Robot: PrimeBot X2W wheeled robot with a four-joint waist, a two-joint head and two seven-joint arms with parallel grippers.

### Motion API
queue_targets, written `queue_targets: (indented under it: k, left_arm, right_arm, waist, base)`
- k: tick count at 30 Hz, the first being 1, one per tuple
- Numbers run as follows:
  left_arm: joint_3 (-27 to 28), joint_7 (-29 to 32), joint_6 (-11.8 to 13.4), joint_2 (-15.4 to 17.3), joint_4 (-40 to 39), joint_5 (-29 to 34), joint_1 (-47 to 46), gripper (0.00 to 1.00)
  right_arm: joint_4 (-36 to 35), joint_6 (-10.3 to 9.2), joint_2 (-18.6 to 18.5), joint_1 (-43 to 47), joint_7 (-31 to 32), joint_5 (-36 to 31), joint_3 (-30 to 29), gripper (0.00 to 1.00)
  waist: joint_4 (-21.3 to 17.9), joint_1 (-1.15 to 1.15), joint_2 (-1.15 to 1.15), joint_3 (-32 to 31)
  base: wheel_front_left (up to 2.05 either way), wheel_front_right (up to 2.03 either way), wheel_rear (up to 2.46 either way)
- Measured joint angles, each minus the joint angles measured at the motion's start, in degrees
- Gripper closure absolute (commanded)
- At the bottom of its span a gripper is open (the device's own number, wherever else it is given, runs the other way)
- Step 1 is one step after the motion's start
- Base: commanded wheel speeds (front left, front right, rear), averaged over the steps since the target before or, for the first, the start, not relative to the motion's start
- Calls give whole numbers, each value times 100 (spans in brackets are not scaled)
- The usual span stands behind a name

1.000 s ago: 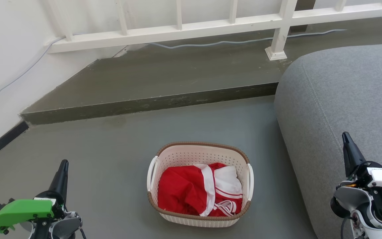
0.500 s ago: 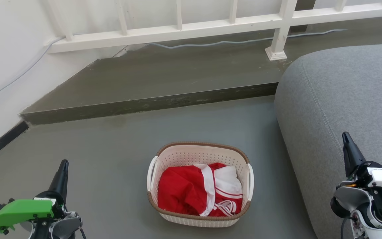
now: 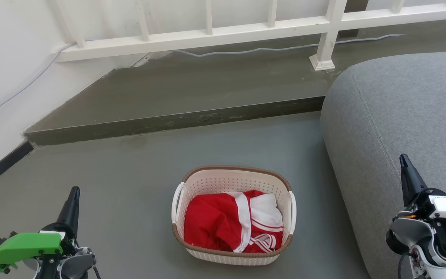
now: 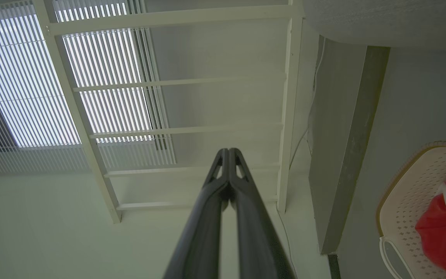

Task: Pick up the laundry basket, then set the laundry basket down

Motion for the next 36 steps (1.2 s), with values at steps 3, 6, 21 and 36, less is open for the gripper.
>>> queue_targets:
  k: [3, 6, 21, 36]
  left_arm:
    - [1, 0, 0, 0, 0, 0, 0, 100]
    - [1, 1, 0, -1, 0, 0, 0, 100]
    - [-49, -11, 8, -138, 336, 4, 188, 0]
    - [-207, -257, 8, -137, 204, 22, 186, 0]
  right_arm:
    - [0, 0, 0, 0, 0, -2, -1, 100]
    - [0, 0, 1, 0, 0, -4, -4, 100]
    - [318, -10, 197, 344, -1, 1, 21, 0]
    - [37, -10, 194, 336, -86, -2, 41, 0]
  waist:
    - [0, 0, 0, 0]
    - [0, 0, 0, 0]
    - [0, 0, 0, 2]
    - [-2, 0, 0, 16]
  base:
    - [0, 0, 0]
    - [0, 0, 0]
    - [0, 0, 0]
    - [0, 0, 0]
